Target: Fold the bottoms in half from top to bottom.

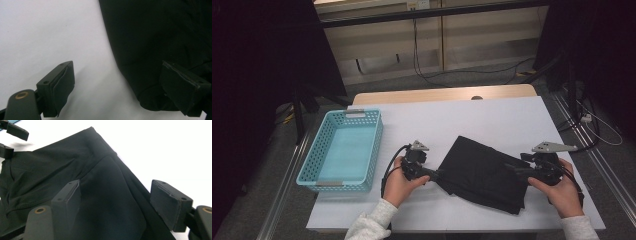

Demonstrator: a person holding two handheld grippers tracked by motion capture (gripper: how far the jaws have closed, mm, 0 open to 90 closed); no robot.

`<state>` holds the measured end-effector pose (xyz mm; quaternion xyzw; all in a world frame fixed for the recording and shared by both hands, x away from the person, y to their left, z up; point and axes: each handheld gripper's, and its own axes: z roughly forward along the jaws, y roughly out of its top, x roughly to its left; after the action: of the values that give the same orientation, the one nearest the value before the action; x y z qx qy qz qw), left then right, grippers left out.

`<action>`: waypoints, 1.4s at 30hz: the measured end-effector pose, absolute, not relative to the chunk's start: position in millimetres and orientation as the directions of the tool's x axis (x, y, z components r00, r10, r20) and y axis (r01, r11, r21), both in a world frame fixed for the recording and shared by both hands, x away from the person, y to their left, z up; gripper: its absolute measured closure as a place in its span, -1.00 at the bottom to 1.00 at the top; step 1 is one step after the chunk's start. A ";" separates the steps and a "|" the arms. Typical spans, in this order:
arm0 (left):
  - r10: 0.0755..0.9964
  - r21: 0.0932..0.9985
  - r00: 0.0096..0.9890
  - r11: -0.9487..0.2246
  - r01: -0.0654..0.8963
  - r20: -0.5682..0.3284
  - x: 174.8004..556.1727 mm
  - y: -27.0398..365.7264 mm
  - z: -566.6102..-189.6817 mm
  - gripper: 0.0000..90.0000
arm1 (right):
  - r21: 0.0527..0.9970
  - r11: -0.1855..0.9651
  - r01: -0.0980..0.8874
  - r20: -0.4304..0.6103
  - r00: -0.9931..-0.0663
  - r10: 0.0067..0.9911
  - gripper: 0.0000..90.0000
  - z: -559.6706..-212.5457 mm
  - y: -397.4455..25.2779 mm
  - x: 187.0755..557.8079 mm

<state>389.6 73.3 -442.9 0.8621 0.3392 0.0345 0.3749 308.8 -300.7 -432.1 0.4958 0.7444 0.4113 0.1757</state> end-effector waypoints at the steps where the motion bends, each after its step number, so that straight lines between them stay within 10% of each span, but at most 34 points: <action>1: 0.610 0.668 0.768 -0.489 0.560 -0.197 389.4 73.3 -443.0 -0.69 | 0.786 0.171 0.594 0.146 -0.447 0.882 -0.44 -432.4 -300.4 308.7; 11: 0.604 0.644 0.772 -0.513 0.568 -0.200 384.2 75.0 -447.9 -0.57 | 0.786 0.173 0.594 0.147 -0.452 0.880 -0.44 -432.5 -299.7 309.0; 42: 0.615 0.603 0.753 -0.517 0.608 -0.232 368.6 62.8 -446.2 0.76 | 0.790 0.157 0.593 0.159 -0.446 0.880 -0.44 -433.6 -301.9 309.1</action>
<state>368.6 62.8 -446.2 0.8709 0.3511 0.0054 0.3439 309.1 -301.9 -433.6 0.4970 0.7409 0.4174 0.1724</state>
